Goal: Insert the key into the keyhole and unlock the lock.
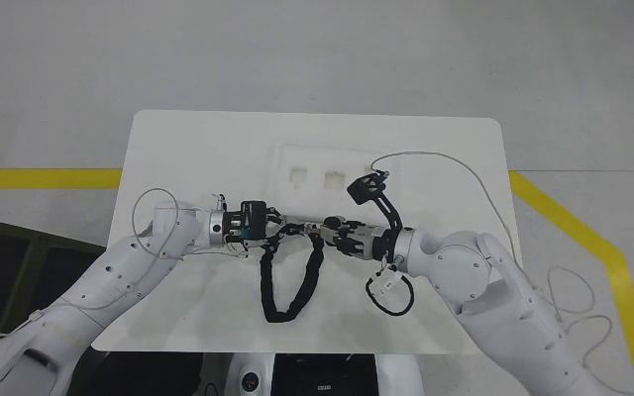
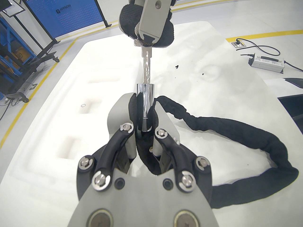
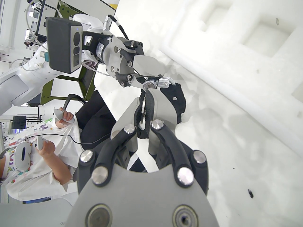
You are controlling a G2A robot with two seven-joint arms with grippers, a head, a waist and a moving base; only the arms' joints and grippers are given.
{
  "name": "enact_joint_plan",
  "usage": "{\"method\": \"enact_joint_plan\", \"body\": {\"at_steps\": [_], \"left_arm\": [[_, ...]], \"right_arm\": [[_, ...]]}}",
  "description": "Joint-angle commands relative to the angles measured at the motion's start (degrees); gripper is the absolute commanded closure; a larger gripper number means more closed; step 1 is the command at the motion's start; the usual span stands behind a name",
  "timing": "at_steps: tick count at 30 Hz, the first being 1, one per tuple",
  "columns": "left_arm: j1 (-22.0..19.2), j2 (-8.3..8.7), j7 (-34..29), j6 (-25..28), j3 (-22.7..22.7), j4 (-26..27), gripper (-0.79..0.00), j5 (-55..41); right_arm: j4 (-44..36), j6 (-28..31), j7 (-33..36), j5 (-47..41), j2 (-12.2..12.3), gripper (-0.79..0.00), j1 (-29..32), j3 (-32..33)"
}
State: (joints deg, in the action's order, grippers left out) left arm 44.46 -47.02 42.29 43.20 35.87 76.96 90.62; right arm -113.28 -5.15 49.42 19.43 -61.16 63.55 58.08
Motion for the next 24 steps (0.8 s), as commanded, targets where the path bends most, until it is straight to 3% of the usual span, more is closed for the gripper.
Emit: {"method": "enact_joint_plan", "body": {"at_steps": [1, 24], "left_arm": [[0.0, 0.0, 0.0, 0.0, 0.0, 0.0, 0.0, 0.0], [0.0, 0.0, 0.0, 0.0, 0.0, 0.0, 0.0, 0.0]], "right_arm": [[0.1, -0.1, 0.0, 0.0, -0.1, 0.0, -0.1, -0.1], [2.4, -1.1, -1.0, 0.8, -1.0, 0.0, -1.6, -1.7]]}}
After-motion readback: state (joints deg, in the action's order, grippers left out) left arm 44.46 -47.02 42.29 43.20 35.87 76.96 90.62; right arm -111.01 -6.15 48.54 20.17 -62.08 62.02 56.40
